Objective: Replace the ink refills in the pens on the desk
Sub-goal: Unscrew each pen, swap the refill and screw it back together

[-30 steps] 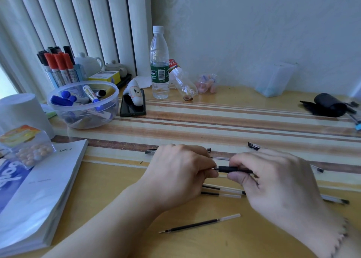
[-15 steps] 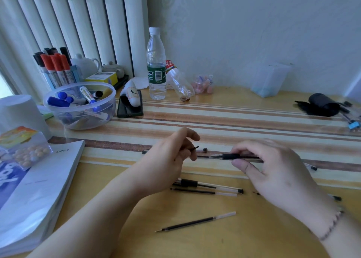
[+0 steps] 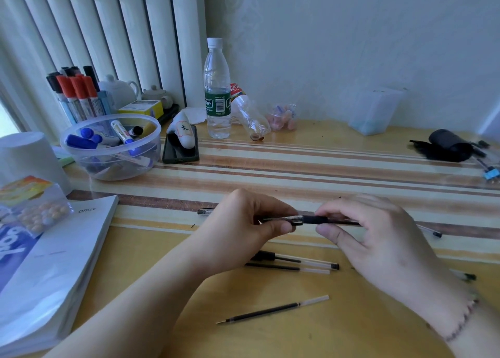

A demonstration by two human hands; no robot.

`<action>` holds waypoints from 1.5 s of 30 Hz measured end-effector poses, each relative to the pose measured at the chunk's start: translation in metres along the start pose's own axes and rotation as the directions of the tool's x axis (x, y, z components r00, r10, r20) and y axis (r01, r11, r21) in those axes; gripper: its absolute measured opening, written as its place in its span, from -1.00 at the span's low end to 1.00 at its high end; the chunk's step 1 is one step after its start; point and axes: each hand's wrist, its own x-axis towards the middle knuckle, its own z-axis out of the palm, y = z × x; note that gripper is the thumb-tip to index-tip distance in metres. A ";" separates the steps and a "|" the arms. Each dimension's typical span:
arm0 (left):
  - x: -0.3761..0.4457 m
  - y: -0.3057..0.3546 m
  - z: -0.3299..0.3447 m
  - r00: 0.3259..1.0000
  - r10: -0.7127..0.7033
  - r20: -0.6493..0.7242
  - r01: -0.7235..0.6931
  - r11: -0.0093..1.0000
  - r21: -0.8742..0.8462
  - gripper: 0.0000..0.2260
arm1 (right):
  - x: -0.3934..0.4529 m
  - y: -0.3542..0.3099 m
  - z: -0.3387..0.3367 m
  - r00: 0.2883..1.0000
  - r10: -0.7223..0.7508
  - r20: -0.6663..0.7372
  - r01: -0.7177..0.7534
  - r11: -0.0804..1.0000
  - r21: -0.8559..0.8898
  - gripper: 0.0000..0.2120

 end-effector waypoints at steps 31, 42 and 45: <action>0.005 -0.019 -0.033 0.984 0.142 0.105 -0.173 0.896 0.408 -0.94 | -0.023 -0.039 0.037 0.896 -0.294 0.333 0.303 0.953 0.023 -0.77; 0.001 -0.016 -0.028 0.955 0.065 0.289 -0.202 0.858 0.473 -0.91 | -0.006 -0.009 0.019 0.977 -0.014 0.215 0.026 0.998 -0.055 -0.71; 0.001 -0.015 -0.025 0.955 0.088 0.284 -0.220 0.851 0.477 -0.95 | -0.005 -0.013 0.024 0.958 -0.004 0.285 0.035 0.994 -0.105 -0.73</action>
